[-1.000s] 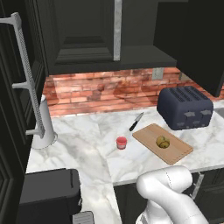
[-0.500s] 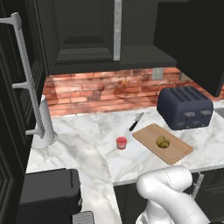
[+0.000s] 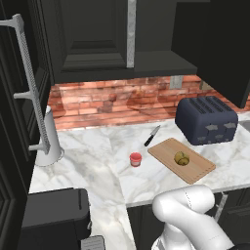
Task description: Pick the bread, place it on the cutting board, pick the jam, place it on the counter, and close the cabinet.
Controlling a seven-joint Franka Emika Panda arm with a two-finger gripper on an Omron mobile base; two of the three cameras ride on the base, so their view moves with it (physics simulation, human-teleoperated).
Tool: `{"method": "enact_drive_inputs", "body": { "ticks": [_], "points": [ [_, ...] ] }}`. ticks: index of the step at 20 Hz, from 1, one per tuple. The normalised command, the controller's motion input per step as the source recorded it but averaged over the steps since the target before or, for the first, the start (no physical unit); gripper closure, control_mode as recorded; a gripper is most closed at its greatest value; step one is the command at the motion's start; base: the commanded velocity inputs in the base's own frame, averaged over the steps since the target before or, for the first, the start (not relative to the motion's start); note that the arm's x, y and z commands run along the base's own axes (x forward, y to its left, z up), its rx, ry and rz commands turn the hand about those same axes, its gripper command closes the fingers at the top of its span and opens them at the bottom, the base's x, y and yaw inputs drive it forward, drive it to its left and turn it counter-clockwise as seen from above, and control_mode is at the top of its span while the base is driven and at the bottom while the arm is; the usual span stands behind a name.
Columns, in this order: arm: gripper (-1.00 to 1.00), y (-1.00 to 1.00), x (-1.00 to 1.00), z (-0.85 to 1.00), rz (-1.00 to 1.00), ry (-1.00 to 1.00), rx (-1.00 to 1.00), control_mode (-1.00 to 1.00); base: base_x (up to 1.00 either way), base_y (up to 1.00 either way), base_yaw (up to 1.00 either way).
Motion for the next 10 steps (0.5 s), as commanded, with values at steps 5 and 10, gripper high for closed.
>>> {"method": "enact_drive_inputs", "body": {
  "ticks": [5, 10],
  "points": [
    [-1.0, -0.06, 0.34, -0.07, 0.0, 0.0, 0.0, -1.0, 0.0, 0.0, 0.0],
    [-1.0, -0.03, 0.35, -0.12, 0.0, 0.0, 0.0, -1.0, 0.0, 0.0, 0.0]
  ]
}}
